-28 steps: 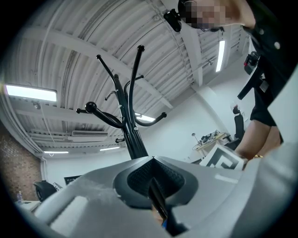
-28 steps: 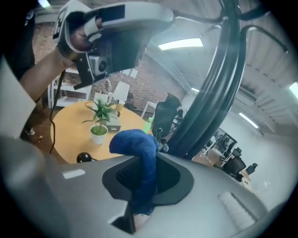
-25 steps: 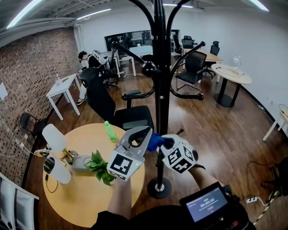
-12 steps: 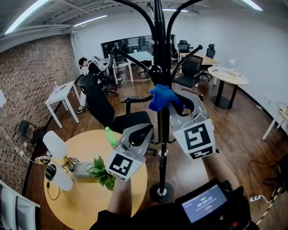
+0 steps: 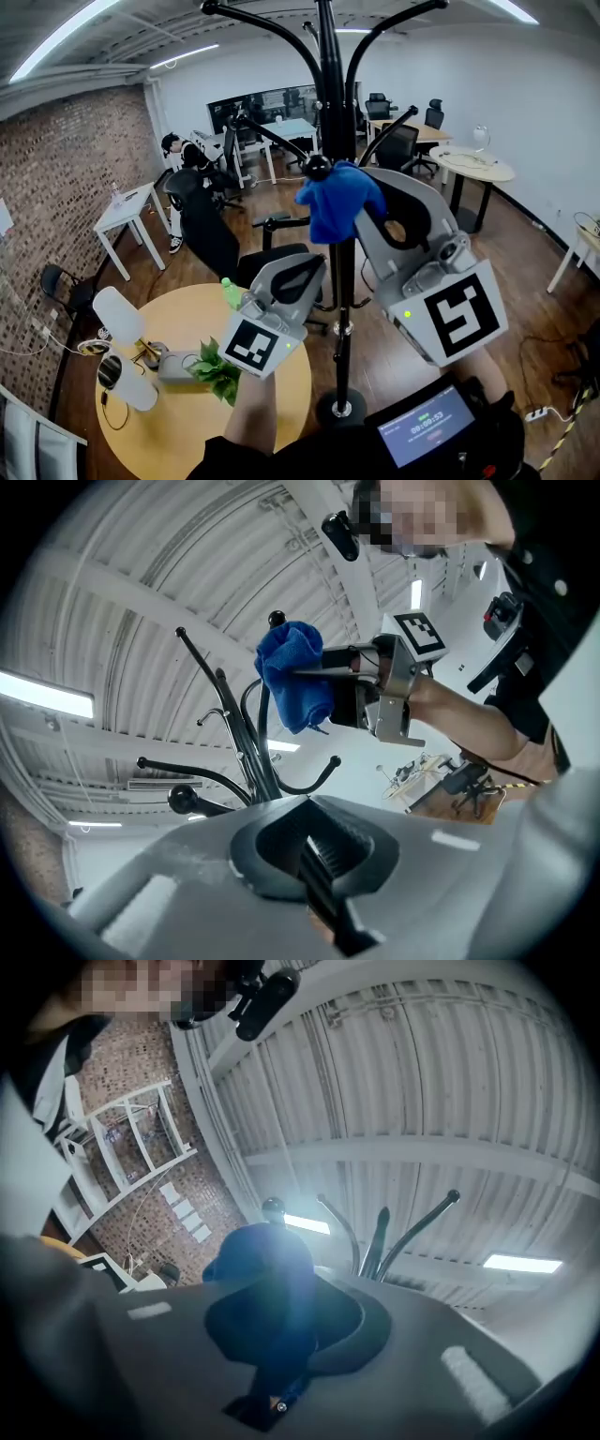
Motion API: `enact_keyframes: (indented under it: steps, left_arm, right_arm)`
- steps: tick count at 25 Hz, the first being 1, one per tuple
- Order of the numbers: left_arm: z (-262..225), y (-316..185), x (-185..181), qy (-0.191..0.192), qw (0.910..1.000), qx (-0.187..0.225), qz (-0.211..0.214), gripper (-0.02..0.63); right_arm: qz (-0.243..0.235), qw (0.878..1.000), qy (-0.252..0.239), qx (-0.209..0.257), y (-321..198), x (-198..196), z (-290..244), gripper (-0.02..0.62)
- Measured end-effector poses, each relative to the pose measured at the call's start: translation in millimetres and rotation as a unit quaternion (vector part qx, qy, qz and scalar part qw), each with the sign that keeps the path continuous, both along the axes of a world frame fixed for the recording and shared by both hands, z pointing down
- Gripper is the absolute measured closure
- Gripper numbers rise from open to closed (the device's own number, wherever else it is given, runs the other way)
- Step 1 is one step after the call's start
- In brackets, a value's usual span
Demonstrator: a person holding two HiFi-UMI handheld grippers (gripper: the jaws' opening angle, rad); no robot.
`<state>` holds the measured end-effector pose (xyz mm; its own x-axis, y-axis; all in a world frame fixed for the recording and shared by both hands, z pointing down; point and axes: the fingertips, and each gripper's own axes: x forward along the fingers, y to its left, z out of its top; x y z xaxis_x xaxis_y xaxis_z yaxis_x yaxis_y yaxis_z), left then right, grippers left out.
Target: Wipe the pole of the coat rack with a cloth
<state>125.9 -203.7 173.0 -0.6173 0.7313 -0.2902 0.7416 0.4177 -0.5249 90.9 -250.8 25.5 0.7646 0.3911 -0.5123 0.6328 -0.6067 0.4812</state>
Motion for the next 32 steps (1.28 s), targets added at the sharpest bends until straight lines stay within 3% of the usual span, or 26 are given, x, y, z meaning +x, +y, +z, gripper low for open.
enact_keyframes:
  steps: [5, 10, 14, 20, 24, 28, 30, 32]
  left_arm:
    - [5.9, -1.9, -1.0, -0.004, 0.9999, 0.009, -0.003, 0.603]
    - [19.8, -1.9, 4.9, -0.001, 0.9997, 0.02, -0.011, 0.603]
    - [48.2, 5.7, 13.0, -0.012, 0.9983, 0.053, -0.022, 0.603]
    - [90.4, 12.9, 17.3, -0.045, 0.9936, 0.1, -0.026, 0.603]
    - [110.5, 8.4, 19.3, -0.079, 0.9882, 0.13, -0.021, 0.603]
    - [121.8, 5.7, 7.5, -0.077, 0.9869, 0.139, -0.03, 0.603]
    - [127.5, 5.9, -1.3, -0.074, 0.9859, 0.144, -0.041, 0.603]
    - [133.5, 4.0, -3.4, -0.084, 0.9818, 0.155, -0.072, 0.603]
  right_arm:
    - [0.042, 0.998, -0.037, 0.031, 30.9, 4.3, 26.5, 0.543]
    - [0.115, 0.981, -0.108, 0.109, 94.6, 21.6, 93.4, 0.545]
    - [0.143, 0.972, -0.135, 0.131, 118.0, 22.3, 144.3, 0.543]
    - [0.117, 0.954, -0.192, 0.2, 121.1, 21.1, 232.5, 0.543]
    - [0.091, 0.926, -0.252, 0.267, 119.5, 25.6, 310.6, 0.545]
    - [0.064, 0.884, -0.314, 0.34, 116.4, 18.4, 383.5, 0.543]
    - [0.05, 0.874, -0.328, 0.355, 117.6, 9.8, 405.6, 0.543]
    - [0.02, 0.874, -0.328, 0.358, 117.3, 7.1, 414.5, 0.543]
